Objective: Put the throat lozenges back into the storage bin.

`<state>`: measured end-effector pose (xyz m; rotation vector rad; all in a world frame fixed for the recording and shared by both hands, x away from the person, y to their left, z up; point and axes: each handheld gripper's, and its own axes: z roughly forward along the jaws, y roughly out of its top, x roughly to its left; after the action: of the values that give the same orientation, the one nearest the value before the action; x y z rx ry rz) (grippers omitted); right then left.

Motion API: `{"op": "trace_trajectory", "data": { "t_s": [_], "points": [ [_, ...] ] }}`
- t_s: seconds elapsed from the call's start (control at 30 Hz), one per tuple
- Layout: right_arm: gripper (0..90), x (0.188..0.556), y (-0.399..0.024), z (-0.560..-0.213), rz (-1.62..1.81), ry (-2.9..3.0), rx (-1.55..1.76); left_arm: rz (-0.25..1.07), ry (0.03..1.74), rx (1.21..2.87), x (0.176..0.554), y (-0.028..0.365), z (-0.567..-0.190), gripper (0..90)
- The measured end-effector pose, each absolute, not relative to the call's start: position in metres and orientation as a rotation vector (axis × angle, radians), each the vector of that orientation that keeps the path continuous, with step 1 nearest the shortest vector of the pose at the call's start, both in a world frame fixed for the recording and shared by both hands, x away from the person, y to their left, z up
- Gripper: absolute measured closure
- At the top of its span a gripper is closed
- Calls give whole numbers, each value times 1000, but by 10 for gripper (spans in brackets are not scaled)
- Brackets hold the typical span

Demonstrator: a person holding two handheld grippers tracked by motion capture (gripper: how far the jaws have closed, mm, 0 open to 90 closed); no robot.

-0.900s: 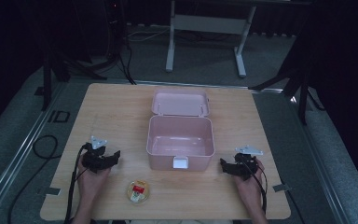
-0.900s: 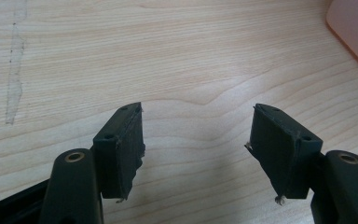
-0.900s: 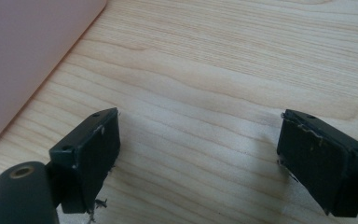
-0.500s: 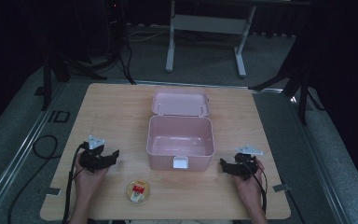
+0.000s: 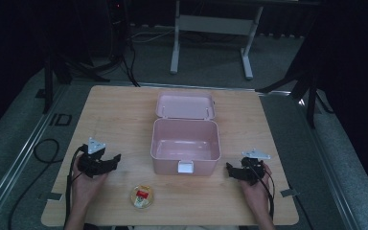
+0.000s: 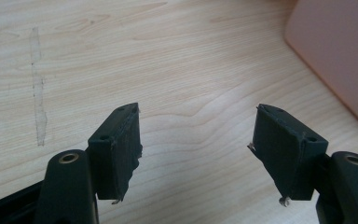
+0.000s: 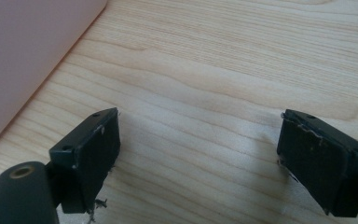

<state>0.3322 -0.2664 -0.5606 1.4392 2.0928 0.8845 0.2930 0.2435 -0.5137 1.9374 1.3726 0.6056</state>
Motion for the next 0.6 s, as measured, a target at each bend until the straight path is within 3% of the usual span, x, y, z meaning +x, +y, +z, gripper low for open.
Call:
{"op": "trace_trajectory", "data": {
  "t_s": [0.6],
  "points": [
    [130,332,-266,-561,884,2093,1439,549,1239,2030,282,237,-493,300]
  ]
}}
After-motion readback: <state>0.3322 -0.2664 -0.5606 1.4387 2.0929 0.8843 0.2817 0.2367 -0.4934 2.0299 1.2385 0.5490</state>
